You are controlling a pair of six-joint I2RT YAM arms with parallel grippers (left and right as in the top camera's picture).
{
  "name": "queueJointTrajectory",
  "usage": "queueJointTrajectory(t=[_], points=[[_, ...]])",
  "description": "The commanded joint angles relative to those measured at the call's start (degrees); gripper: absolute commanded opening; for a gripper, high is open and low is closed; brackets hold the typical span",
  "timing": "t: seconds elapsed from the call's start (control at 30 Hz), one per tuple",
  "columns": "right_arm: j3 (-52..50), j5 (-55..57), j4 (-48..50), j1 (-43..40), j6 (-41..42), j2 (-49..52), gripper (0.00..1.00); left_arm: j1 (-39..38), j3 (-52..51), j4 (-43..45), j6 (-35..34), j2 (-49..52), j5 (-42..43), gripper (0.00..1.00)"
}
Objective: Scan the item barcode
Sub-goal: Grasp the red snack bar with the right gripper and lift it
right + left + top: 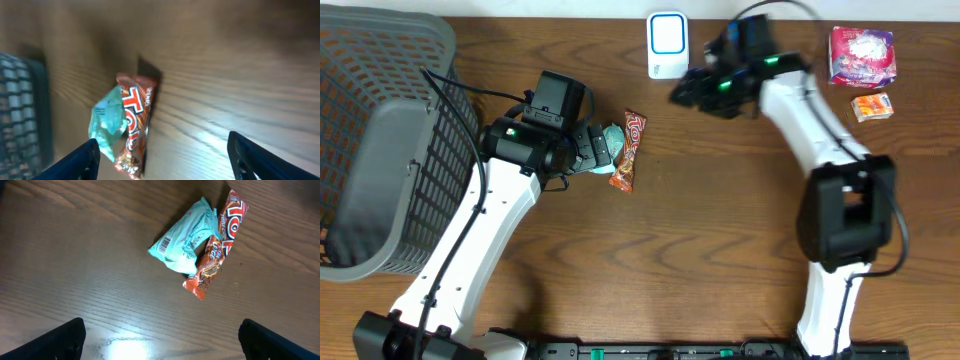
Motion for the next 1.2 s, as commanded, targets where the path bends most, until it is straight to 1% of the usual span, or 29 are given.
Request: queueJointTrajectory(t=[0.0,0.1,0.23,0.37,0.43,0.47,0.5,0.53,0.6,0.63,0.67,0.77,0.8,0.83,0.87,0.9,0.93,0.97,1.0,1.1,1.13,1.17], points=[[-0.31,5.64,1.66,5.77,6.38,2.25,0.8,0.17,-0.15,-0.17,-0.72,0.22,-0.55,0.98],[-0.31,7.78,2.51,9.97,9.4,3.54,0.77,0.2,-0.15,-0.17,-0.72,0.22,-0.55,0.98],[-0.33,14.1,2.34,13.86,15.85,5.35,0.75,0.17,-0.15,-0.17,-0.72,0.22,-0.55,0.98],[-0.33,15.56,2.38,15.5,18.36,7.41,0.72,0.2,-0.15,-0.17,-0.72,0.22,-0.55,0.98],[-0.33,15.63,2.4,16.13,18.58,9.29,0.68,0.17,-0.15,-0.17,-0.72,0.22,-0.55,0.98],[-0.33,15.61,2.36,16.28,18.56,9.81,0.66,0.2,-0.15,-0.17,-0.72,0.22,-0.55,0.98],[-0.33,15.67,2.34,16.41,18.53,10.73,0.61,0.17,-0.15,-0.17,-0.72,0.22,-0.55,0.98],[-0.33,16.41,2.03,16.46,18.45,11.52,0.52,0.17,-0.15,-0.17,-0.72,0.22,-0.55,0.98],[-0.33,19.52,0.59,16.46,18.32,11.87,0.31,0.17,-0.15,-0.17,-0.72,0.22,-0.55,0.98],[-0.31,21.29,-0.09,16.46,18.27,11.87,0.26,0.2,-0.15,-0.17,-0.72,0.22,-0.55,0.98],[-0.24,22.97,-0.59,16.39,16.61,11.61,0.25,0.17,-0.15,-0.17,-0.72,0.22,-0.55,0.98],[0.13,23.04,-0.74,15.61,13.03,10.25,0.31,0.2,-0.15,-0.17,-0.72,0.22,-0.55,0.98],[0.13,23.04,-0.76,15.28,11.5,9.53,0.3,0.17,-0.15,-0.17,-0.72,0.22,-0.55,0.98],[0.13,23.06,-0.9,14.95,9.55,8.44,0.25,0.17,-0.15,-0.17,-0.72,0.22,-0.55,0.98],[0.13,23.1,-1.16,14.86,9.29,7.96,0.22,0.17,-0.15,-0.17,-0.72,0.22,-0.55,0.98],[0.13,23.12,-1.46,14.8,9.29,7.87,0.15,0.2,-0.15,-0.17,-0.72,0.22,-0.55,0.98],[0.13,23.23,-2.01,14.69,9.29,7.85,0.11,0.17,-0.15,-0.17,-0.72,0.22,-0.55,0.98],[0.13,24.28,-2.73,14.56,9.31,7.87,0.07,0.17,-0.15,-0.17,-0.72,0.22,-0.55,0.98],[0.04,29.09,-4.92,14.29,9.31,7.89,0.01,0.17,-0.15,-0.17,-0.72,0.22,-0.55,0.98],[0.04,31.56,-6.64,13.92,8.83,7.89,0.01,0.17,-0.15,-0.17,-0.72,0.22,-0.55,0.98],[0.15,31.69,-6.49,13.77,7.65,7.85,0.01,0.17,-0.15,-0.17,-0.72,0.22,-0.55,0.98],[1.29,31.76,-6.34,13.44,4.81,7.41,0.01,0.17,-0.15,-0.17,-0.72,0.22,-0.55,0.98]])
